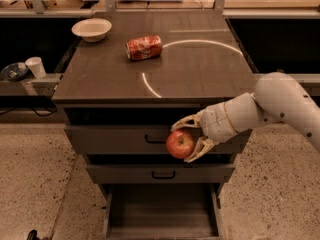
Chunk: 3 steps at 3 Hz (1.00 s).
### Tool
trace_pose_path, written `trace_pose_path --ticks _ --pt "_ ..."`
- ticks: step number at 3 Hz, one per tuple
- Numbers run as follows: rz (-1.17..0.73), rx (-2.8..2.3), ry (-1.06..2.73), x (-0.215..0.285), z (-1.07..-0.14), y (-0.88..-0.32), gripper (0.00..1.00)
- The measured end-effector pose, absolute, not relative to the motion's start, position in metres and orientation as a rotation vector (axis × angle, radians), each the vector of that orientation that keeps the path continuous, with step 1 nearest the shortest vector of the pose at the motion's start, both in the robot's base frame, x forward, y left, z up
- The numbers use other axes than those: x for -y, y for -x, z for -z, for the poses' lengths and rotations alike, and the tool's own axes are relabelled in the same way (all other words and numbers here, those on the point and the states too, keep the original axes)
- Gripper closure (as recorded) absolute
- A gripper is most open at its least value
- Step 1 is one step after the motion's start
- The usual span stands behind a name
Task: Pick apple from bottom drawer and place on counter
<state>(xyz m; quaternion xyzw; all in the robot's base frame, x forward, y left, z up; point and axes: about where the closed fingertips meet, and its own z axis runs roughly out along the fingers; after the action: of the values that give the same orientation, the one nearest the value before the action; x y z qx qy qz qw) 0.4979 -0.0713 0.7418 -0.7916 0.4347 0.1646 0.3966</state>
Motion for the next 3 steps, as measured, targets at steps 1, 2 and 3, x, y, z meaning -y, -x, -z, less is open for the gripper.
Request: trace_pose_path --ticks 1,2,3 --pt "-0.403 -1.112 2.007 0.058 -0.777 -0.513 1.00" --pt "-0.372 -1.109 2.009 0.047 -0.815 -0.525 1.00" --pt "-0.370 -1.131 1.986 0.042 -0.841 -0.540 1.00"
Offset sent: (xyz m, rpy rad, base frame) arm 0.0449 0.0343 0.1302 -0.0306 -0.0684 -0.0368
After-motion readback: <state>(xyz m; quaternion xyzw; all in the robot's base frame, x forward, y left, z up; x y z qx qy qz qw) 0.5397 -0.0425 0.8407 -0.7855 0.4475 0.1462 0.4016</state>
